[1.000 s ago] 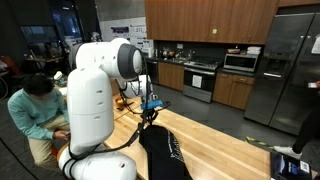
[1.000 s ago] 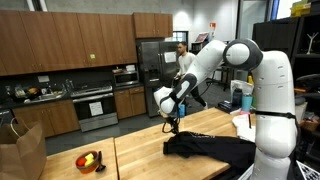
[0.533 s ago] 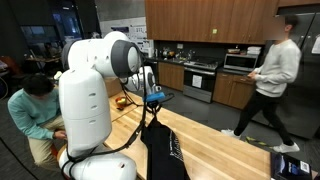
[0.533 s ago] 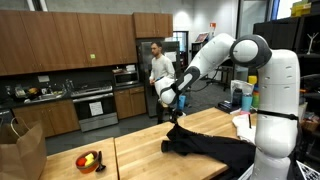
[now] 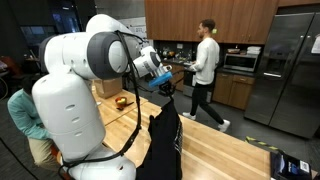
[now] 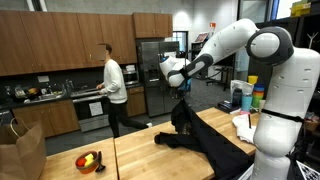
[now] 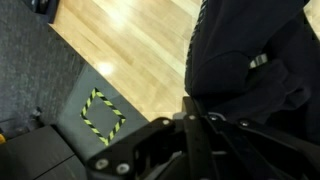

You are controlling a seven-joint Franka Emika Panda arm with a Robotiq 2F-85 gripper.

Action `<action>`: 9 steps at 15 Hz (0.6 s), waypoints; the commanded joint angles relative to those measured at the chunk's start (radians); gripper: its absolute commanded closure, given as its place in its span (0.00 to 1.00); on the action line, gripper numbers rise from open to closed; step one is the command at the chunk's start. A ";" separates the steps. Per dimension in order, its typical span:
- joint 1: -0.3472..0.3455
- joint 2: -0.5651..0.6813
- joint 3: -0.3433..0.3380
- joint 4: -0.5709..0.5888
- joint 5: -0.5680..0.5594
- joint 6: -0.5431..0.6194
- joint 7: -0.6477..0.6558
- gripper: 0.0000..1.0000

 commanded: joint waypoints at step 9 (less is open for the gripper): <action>-0.075 0.069 -0.044 0.140 -0.350 -0.261 0.417 1.00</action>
